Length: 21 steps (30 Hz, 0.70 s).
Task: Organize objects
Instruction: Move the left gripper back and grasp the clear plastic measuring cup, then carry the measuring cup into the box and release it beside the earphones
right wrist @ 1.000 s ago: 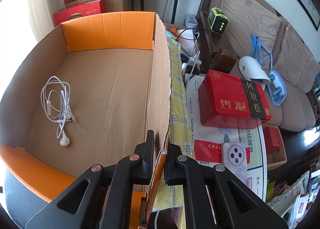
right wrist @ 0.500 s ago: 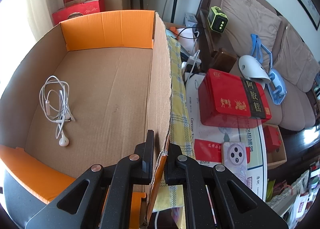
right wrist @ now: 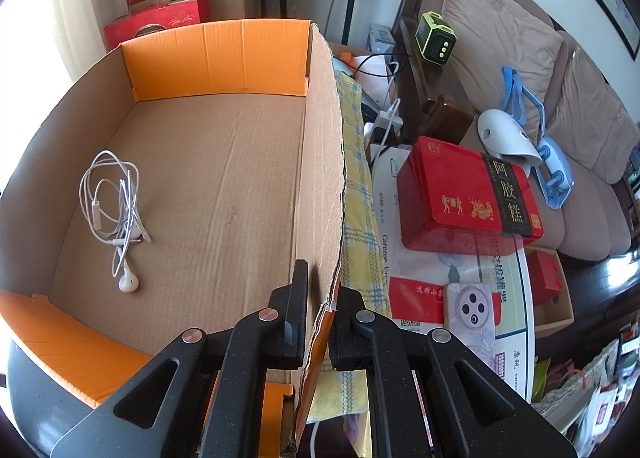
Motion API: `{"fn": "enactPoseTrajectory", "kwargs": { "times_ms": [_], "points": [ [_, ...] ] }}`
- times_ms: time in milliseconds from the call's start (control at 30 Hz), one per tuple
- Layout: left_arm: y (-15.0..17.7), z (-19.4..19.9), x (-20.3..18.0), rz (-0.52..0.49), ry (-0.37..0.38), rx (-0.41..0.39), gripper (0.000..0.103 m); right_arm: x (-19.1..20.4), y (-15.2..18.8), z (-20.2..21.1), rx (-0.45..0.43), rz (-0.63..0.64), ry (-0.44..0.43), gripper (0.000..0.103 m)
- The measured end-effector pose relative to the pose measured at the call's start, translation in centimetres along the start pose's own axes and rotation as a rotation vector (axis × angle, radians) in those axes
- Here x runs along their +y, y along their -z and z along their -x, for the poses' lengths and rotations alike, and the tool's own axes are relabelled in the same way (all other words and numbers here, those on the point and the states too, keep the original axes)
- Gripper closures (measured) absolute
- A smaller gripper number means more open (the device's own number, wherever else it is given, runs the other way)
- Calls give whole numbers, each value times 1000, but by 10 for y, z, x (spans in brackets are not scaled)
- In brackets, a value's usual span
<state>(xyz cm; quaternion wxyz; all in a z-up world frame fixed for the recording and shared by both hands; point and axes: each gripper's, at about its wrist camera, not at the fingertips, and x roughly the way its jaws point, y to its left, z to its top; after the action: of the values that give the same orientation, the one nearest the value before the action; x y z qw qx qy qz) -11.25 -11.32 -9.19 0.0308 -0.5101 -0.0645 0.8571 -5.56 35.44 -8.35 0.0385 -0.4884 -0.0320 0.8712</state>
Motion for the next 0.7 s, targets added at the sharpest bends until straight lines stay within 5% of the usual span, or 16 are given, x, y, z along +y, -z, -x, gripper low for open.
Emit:
{"fn": "enactPoseTrajectory", "kwargs": {
  "times_ms": [100,267,467,700],
  "points": [
    [0,5,5,5,6,6,23,0,0,0,0,0,0,96],
    [-5,-9,6,-11,-12,79,75,1,0,0,0,1,0,95],
    [-8,-22,2,-3,7,122,93,2,-1,0,0,3,1,95],
    [-11,0,-4,-12,21,66,96,1,-1,0,0,2,0,95]
  ]
}}
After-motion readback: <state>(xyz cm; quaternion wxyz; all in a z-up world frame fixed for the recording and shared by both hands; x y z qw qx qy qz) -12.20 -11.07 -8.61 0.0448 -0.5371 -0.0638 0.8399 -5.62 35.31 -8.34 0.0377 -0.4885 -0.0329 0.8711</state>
